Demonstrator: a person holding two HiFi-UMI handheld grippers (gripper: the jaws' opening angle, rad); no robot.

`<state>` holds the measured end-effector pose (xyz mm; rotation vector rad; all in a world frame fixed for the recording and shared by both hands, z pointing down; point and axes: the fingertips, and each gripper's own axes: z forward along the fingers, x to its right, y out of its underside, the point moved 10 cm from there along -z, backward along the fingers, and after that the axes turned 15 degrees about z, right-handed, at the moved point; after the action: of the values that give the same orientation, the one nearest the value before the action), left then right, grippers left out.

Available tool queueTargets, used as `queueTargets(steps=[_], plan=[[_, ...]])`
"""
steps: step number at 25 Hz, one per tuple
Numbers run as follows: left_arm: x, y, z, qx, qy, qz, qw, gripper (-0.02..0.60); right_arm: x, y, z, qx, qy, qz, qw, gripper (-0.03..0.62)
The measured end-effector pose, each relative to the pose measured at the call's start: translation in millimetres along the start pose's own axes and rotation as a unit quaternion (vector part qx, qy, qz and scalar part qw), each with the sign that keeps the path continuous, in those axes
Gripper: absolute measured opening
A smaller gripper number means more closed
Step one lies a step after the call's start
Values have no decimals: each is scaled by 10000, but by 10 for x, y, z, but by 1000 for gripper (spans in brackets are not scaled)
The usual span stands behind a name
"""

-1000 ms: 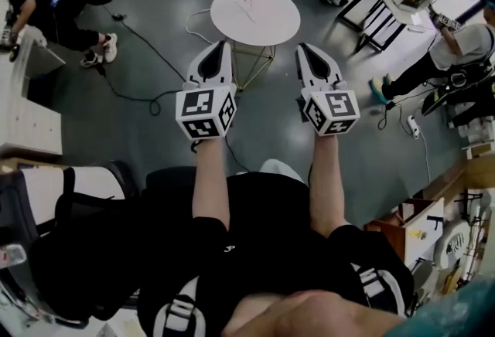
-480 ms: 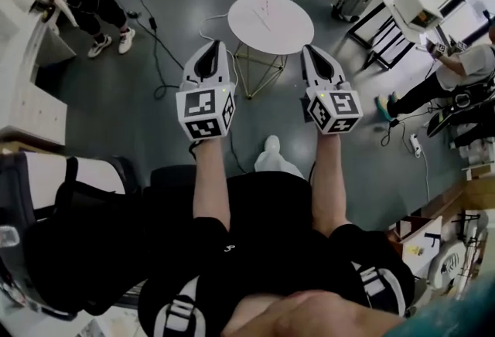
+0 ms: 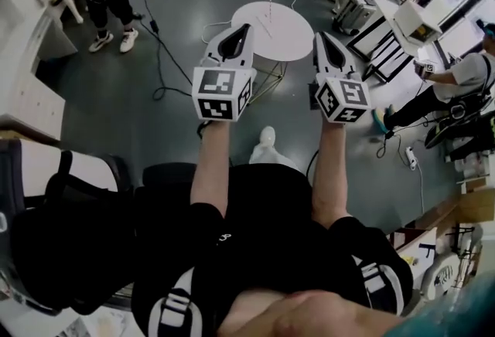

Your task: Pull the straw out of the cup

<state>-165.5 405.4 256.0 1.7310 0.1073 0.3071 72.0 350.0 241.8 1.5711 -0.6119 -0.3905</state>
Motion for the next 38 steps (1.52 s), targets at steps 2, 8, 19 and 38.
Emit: queueTargets(steps=[2, 8, 19, 38], plan=[[-16, 32, 44, 5, -26, -1, 10000, 6, 144, 14, -1, 67, 207, 115, 9997, 15], [-21, 240, 315, -79, -70, -36, 9999, 6, 413, 137, 158, 133, 214, 193, 9995, 15], [105, 675, 1373, -501, -47, -59, 9987, 6, 1356, 348, 727, 16, 203, 497, 9986, 16], [83, 1568, 3710, -1438, -243, 129, 9892, 6, 3180, 1246, 2213, -879, 568, 1382, 9849, 16]])
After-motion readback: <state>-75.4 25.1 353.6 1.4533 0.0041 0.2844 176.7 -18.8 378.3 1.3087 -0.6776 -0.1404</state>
